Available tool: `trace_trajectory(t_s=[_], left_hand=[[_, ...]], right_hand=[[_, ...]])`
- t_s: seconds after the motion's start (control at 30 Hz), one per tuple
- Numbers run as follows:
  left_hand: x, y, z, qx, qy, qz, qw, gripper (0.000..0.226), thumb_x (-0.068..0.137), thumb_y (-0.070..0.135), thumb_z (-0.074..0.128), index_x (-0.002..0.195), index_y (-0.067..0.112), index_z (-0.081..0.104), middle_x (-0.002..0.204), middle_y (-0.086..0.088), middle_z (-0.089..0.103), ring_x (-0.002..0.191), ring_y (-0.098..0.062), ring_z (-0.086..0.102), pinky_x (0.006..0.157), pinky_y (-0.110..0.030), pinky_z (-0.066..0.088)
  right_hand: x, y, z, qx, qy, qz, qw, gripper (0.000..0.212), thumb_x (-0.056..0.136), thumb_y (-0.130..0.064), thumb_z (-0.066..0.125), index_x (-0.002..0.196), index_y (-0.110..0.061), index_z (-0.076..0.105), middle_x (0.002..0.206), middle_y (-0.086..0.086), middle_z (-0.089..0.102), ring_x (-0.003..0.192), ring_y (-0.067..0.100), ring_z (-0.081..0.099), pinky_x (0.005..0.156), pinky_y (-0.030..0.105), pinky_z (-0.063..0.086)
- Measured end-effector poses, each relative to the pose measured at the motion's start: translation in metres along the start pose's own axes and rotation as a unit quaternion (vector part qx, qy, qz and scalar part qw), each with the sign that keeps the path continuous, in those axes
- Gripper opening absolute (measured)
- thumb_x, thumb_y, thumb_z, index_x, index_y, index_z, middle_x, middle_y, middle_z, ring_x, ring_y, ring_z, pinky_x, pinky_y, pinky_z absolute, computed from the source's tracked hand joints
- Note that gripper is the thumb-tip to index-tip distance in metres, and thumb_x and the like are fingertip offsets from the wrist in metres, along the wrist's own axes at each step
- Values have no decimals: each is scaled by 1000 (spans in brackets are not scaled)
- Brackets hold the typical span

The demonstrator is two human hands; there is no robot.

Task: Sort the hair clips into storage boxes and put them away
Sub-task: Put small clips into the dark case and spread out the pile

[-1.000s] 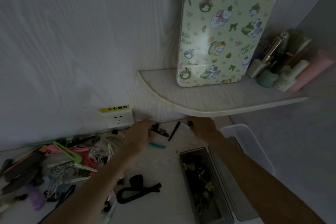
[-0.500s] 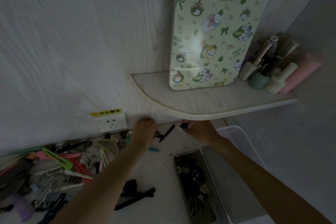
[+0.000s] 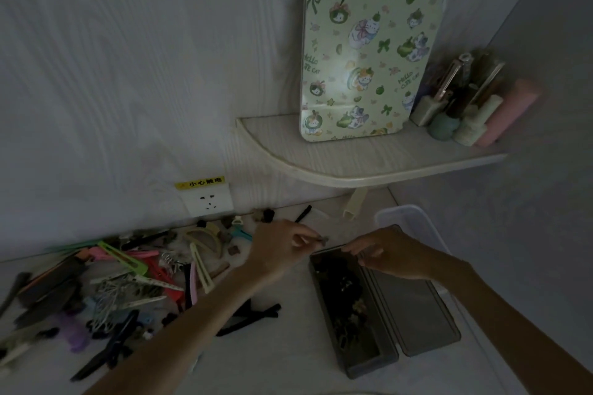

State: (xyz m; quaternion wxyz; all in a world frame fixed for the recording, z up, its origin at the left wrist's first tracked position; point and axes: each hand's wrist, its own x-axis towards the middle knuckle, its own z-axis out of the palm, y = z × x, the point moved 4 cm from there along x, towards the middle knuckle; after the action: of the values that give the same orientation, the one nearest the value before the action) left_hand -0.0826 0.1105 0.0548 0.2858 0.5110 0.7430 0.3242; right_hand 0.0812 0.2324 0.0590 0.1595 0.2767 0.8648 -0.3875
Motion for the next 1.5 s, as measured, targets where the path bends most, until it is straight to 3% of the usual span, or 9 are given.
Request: trace_trajectory(t_s=[0.13, 0.33, 0.47, 0.73, 0.97, 1.13, 1.23, 1.33, 1.5], left_hand=[[-9, -1, 37, 19, -114, 0, 993, 40, 82, 38, 68, 120, 24, 62, 111, 9, 69, 86, 7, 60, 67, -1, 40], [-7, -70, -1, 137, 77, -81, 984, 27, 92, 16, 49, 116, 22, 60, 121, 6, 60, 112, -14, 56, 93, -28, 46], [2, -103, -26, 223, 94, -97, 965, 28, 89, 11, 49, 113, 17, 62, 121, -4, 60, 113, -26, 54, 91, -36, 47], [-12, -123, -41, 253, 41, -163, 953, 38, 85, 6, 52, 112, 31, 61, 122, 5, 58, 115, -17, 53, 89, -30, 45], [-2, -114, -48, 222, 85, -183, 954, 37, 83, 17, 55, 115, 34, 63, 123, 9, 61, 114, -16, 56, 93, -31, 45], [10, -110, -37, 240, 71, -202, 947, 38, 81, 42, 62, 117, 33, 60, 115, 11, 65, 110, -15, 58, 90, -30, 45], [18, -108, -26, 219, 55, -189, 956, 47, 78, 48, 65, 119, 27, 57, 114, 7, 64, 109, -15, 58, 88, -29, 46], [22, -108, -15, 167, 4, -192, 967, 42, 81, 40, 66, 119, 24, 57, 120, 5, 60, 112, -15, 56, 89, -29, 46], [18, -110, -10, 144, 7, -192, 971, 30, 85, 14, 54, 112, 24, 61, 121, 3, 62, 109, -17, 59, 86, -28, 49]], right_hand=[[11, -7, -9, 18, 61, 1, 998, 25, 91, -16, 55, 103, -37, 59, 105, -4, 67, 98, 12, 63, 91, 25, 49], [63, -46, 10, 2, 126, -32, 992, 29, 96, -16, 46, 121, -16, 60, 118, -2, 61, 97, 11, 58, 87, 19, 44], [119, -78, 44, -6, 149, -44, 988, 31, 98, -11, 39, 125, -8, 54, 125, 12, 58, 107, 23, 56, 91, 24, 41], [171, -89, 75, -68, 292, 35, 953, 43, 80, -53, 59, 91, -11, 60, 90, 5, 68, 83, 23, 63, 74, 36, 49], [176, -95, 78, -25, 280, 38, 959, 23, 86, -32, 58, 79, -10, 60, 84, 3, 67, 77, 16, 62, 61, 28, 48], [166, -82, 69, 49, 252, -4, 966, 42, 84, -16, 60, 45, -19, 44, 50, -9, 47, 48, 2, 41, 41, 18, 27], [155, -68, 53, 158, 275, 11, 948, 15, 84, -8, 61, 75, -8, 74, 76, -3, 68, 67, 10, 60, 54, 13, 48], [146, -57, 43, 136, 272, 6, 952, 15, 86, -8, 60, 90, -11, 74, 90, -2, 70, 75, 6, 60, 53, -1, 40], [155, -59, 50, 88, 214, -2, 973, 27, 94, -15, 47, 116, -15, 62, 112, 9, 65, 93, 19, 61, 77, 24, 51]])
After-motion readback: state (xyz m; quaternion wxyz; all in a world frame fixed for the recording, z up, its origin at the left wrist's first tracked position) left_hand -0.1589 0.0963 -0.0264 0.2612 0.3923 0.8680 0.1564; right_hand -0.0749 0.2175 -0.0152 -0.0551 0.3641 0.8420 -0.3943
